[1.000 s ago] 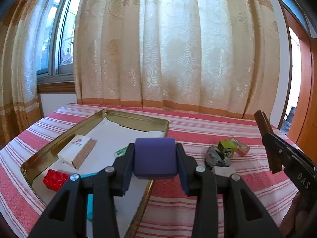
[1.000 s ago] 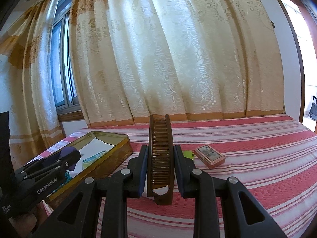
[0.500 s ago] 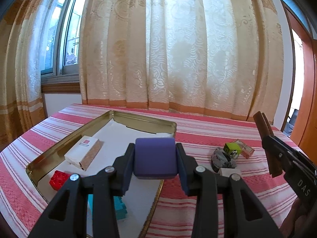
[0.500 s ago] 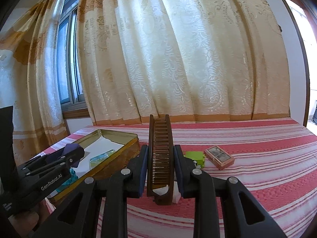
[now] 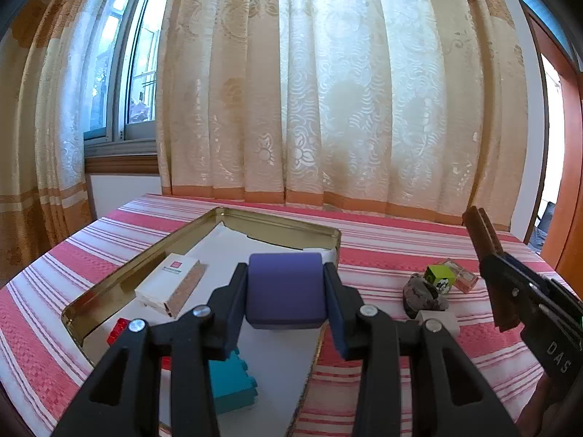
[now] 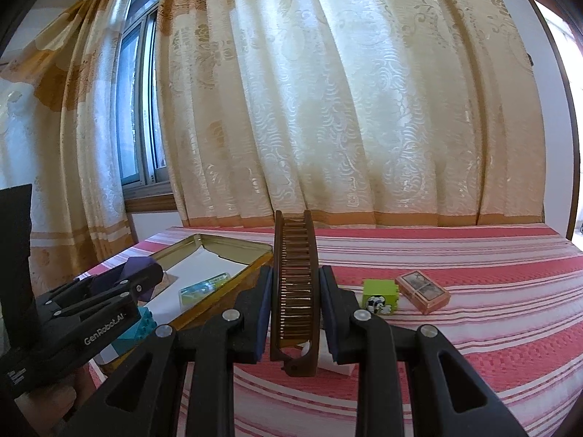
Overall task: Organize rigid objects
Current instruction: 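Carry the purple block over the tray with the left tool while the right tool carries the comb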
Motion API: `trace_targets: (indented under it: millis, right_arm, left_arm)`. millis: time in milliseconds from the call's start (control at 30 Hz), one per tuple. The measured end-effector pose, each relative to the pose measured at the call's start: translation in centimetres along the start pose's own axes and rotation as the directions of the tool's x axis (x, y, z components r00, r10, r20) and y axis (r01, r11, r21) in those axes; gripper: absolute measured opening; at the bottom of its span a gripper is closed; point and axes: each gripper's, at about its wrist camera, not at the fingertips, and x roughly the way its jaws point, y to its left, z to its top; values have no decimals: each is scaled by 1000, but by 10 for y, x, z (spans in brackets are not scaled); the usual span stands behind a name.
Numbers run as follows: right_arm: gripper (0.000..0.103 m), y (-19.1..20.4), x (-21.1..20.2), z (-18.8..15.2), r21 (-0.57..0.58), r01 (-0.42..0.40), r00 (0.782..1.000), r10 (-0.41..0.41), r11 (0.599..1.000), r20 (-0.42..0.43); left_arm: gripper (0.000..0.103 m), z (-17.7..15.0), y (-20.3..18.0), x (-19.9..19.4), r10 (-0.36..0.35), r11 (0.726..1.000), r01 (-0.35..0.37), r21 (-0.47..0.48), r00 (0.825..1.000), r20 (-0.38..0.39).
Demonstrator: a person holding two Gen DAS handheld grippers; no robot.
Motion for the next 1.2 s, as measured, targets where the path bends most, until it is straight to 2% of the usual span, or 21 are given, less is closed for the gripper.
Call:
trace_targets:
  millis: [1200]
  right_arm:
    - [28,62,15,-3,-102,-100,995,97,990,-33]
  left_arm:
    - [39,1,40,-4,42,998,-42,-47,999,2]
